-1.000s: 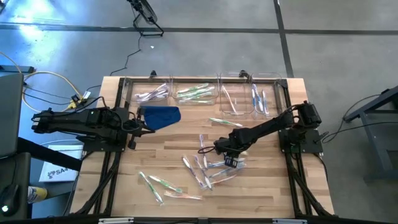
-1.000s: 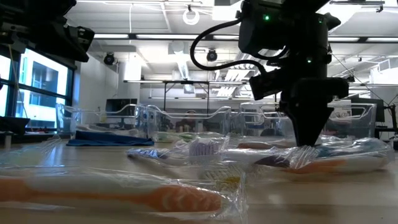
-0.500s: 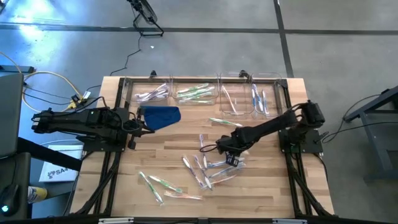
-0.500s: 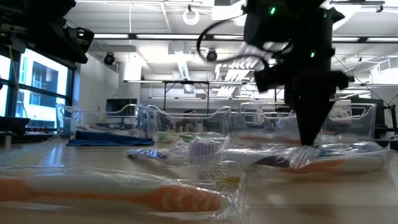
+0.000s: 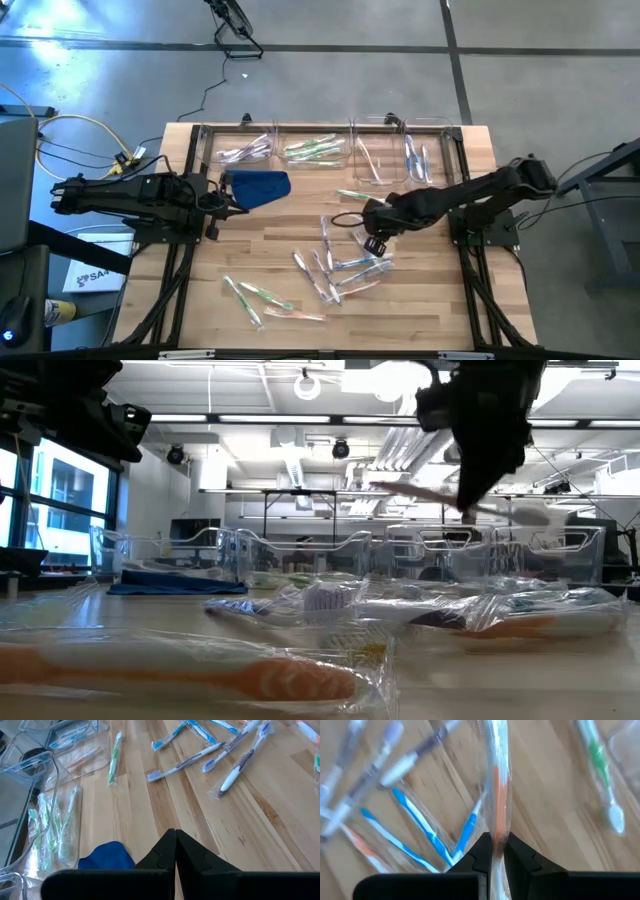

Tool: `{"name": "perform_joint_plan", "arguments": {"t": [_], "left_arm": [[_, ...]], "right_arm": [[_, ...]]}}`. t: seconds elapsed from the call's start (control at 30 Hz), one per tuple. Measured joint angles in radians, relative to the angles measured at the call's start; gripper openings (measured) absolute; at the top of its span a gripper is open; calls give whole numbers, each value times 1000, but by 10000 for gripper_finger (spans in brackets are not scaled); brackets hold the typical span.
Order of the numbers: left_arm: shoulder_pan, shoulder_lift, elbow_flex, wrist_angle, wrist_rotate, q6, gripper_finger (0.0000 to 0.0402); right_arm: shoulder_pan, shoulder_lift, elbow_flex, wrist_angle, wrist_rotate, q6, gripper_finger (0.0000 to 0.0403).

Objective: Pick & Place Toothbrushes
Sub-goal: Put the orange toothbrush into the middle right transparent bin

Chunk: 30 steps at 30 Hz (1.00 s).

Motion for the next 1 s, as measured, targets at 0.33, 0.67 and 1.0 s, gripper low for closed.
{"name": "perform_joint_plan", "arguments": {"t": [0.33,0.67,1.0], "left_arm": [[0,0,0,2,-3,0,1],[0,0,0,15,-5,0,1],[0,0,0,16,-5,0,1]], "right_arm": [[0,-125,1,13,15,13,23],[-9,-147,2,12,110,33,23],[-137,-147,2,95,362,61,23]]}}
